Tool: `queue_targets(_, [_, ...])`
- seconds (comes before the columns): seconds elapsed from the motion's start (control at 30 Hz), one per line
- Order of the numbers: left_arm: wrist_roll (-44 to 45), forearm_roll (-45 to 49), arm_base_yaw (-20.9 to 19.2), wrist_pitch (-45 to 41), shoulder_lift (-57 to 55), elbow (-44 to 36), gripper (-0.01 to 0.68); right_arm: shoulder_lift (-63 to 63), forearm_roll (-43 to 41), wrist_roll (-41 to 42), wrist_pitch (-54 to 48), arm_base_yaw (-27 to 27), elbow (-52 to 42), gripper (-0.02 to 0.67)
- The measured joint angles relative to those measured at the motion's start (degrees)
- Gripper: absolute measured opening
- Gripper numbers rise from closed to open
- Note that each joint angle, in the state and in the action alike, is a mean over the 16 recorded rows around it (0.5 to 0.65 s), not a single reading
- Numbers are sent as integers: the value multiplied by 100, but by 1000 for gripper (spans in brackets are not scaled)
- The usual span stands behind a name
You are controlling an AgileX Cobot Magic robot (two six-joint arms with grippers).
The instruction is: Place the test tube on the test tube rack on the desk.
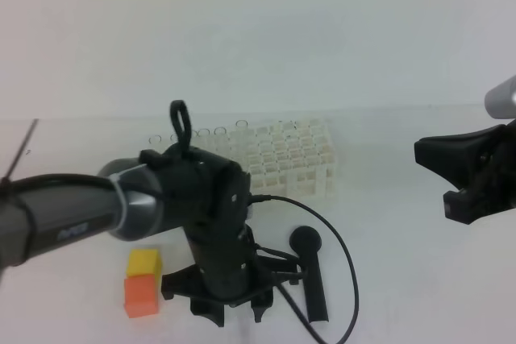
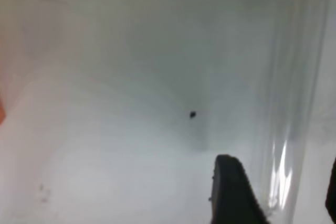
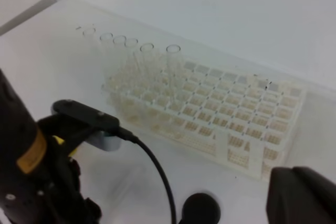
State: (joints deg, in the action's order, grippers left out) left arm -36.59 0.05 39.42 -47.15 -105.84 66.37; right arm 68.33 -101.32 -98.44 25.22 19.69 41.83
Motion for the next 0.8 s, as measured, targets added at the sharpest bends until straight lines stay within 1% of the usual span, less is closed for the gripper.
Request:
queue_targets(0.17, [32, -27, 0, -192, -366, 239, 366, 0, 0, -6, 1, 0, 0, -1])
queue_targets(0.27, [114, -54, 0, -266, -519, 305, 343, 0, 0, -8, 1, 0, 0, -1])
queue_targets(0.33, [174, -65, 0, -294, -591, 321, 307, 0, 0, -9, 1, 0, 0, -1])
queue_targets(0.7, [684, -122, 0, -549, -728, 430, 56, 0, 0, 3, 1, 0, 0, -1])
queue_targets(0.8, [845, -117, 0, -705, -671, 584, 10, 0, 0, 33, 1, 0, 0, -1])
